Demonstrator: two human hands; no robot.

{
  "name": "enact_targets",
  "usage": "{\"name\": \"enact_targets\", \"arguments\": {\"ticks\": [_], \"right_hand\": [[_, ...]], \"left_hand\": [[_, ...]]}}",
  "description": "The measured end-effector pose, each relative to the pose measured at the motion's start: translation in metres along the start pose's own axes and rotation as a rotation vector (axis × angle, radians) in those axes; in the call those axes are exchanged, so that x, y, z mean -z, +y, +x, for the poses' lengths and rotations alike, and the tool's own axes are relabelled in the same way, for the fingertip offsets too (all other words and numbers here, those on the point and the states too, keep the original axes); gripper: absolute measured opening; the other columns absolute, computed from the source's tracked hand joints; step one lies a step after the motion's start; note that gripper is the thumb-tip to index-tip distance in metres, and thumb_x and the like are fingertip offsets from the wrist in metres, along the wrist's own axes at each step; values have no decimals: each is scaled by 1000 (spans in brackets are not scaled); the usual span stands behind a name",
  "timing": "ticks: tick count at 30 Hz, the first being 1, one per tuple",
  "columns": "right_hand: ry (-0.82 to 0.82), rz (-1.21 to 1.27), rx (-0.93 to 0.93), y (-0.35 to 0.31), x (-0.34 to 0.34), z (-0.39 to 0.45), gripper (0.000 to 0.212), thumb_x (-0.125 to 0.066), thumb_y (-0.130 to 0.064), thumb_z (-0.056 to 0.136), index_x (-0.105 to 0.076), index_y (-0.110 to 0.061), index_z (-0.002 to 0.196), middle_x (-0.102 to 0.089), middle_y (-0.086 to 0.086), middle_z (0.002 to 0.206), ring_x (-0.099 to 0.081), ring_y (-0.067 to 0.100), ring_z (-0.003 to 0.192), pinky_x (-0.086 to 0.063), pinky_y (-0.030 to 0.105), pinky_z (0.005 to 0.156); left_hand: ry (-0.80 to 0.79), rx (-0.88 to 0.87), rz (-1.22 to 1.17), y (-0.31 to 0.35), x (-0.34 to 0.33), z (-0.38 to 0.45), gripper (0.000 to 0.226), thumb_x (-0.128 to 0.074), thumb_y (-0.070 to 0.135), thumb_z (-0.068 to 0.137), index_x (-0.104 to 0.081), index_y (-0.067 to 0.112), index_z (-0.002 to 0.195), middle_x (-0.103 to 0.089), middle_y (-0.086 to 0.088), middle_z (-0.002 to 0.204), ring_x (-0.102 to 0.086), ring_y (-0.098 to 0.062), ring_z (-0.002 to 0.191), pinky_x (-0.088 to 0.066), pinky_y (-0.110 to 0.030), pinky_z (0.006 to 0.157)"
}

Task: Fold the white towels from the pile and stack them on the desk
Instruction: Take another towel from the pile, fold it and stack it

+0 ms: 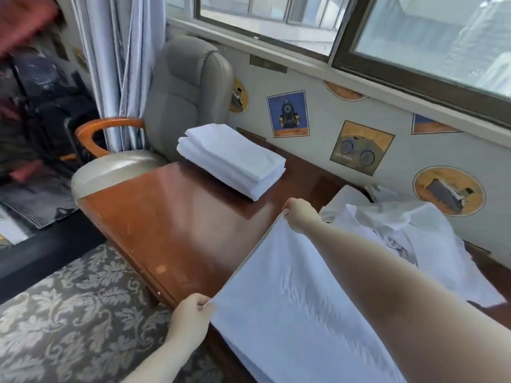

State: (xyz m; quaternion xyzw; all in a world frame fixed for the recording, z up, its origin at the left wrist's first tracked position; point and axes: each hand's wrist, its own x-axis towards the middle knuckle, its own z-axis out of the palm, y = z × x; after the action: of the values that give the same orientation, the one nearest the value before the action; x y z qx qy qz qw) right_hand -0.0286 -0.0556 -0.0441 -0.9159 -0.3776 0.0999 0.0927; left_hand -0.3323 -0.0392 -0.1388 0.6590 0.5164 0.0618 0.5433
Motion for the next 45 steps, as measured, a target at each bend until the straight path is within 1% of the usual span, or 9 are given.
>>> {"name": "enact_targets", "arguments": {"ticks": [5, 11, 19, 23, 27, 32, 38, 41, 45], "right_hand": [[-83, -42, 4, -17, -23, 37, 27, -45, -10, 94, -66, -15, 111, -63, 4, 114, -62, 26, 99, -53, 34, 77], [-210, -64, -4, -60, -68, 87, 39, -44, 2, 89, -65, -15, 118, -57, 5, 120, -60, 28, 105, -44, 29, 69], [-230, 256, -85, -107, -108, 133, 36, -55, -13, 94, -53, -11, 130, -52, 10, 133, -55, 28, 115, -48, 38, 96], [-180, 662, -50, -124, -112, 73, 68, -69, -30, 90, -34, -20, 148, -40, -3, 149, -43, 14, 134, -38, 28, 107], [-12, 400, -112, -114, -149, -33, 56, -58, -34, 93, -39, -29, 146, -33, -11, 155, -26, 9, 145, -14, 22, 117], [64, 21, -426, -131, -180, -129, 68, -83, -55, 52, -72, -33, 116, -63, -5, 131, -63, 15, 118, -28, 33, 103], [28, -98, -780, -122, -188, -186, 72, -76, -67, 45, -71, -44, 113, -67, -5, 125, -64, 19, 115, -24, 38, 104], [54, -88, -938, -93, -177, -232, 62, -65, -65, 58, -73, -38, 113, -68, -3, 124, -67, 20, 111, -29, 38, 106], [88, -25, -1238, -35, -173, -309, 62, -36, -57, 95, -28, -35, 153, -24, 3, 161, -33, 26, 144, -24, 43, 110]], "left_hand": [[-113, 38, 83, -5, 30, 41, 14, -59, 28, 92, -66, 18, 85, -66, -1, 83, -57, -14, 70, -41, -25, 56], [-126, 95, 175, -1, 72, 87, 18, -60, 25, 85, -68, 11, 81, -62, 0, 74, -55, -15, 67, -38, -27, 59], [-49, 48, 321, 4, 123, 146, 18, -58, 19, 84, -60, 11, 67, -56, 2, 65, -52, -15, 64, -35, -29, 55], [-56, 35, 381, 2, 142, 172, 21, -56, 17, 84, -52, 13, 64, -53, -1, 65, -49, -18, 63, -34, -31, 57], [-133, 28, 468, 15, 163, 188, 18, -71, 19, 70, -57, 12, 61, -60, -8, 67, -57, -26, 72, -39, -35, 68], [-100, -415, 604, 53, 145, 201, 49, -60, 33, 43, -67, 11, 86, -64, -18, 94, -62, -39, 91, -47, -47, 87], [-583, -1363, 932, 54, 17, 128, 66, -39, 36, 62, -68, 3, 112, -58, -23, 130, -59, -44, 115, -56, -57, 63], [-753, -1441, 862, 30, -15, 100, 93, -35, 42, 63, -15, 28, 153, 5, 8, 164, 3, -10, 150, -40, -45, 82], [-729, -1383, 790, 21, -50, 81, 95, -35, 45, 67, 5, 40, 153, 10, 15, 162, 14, -3, 147, -37, -49, 91]]}}
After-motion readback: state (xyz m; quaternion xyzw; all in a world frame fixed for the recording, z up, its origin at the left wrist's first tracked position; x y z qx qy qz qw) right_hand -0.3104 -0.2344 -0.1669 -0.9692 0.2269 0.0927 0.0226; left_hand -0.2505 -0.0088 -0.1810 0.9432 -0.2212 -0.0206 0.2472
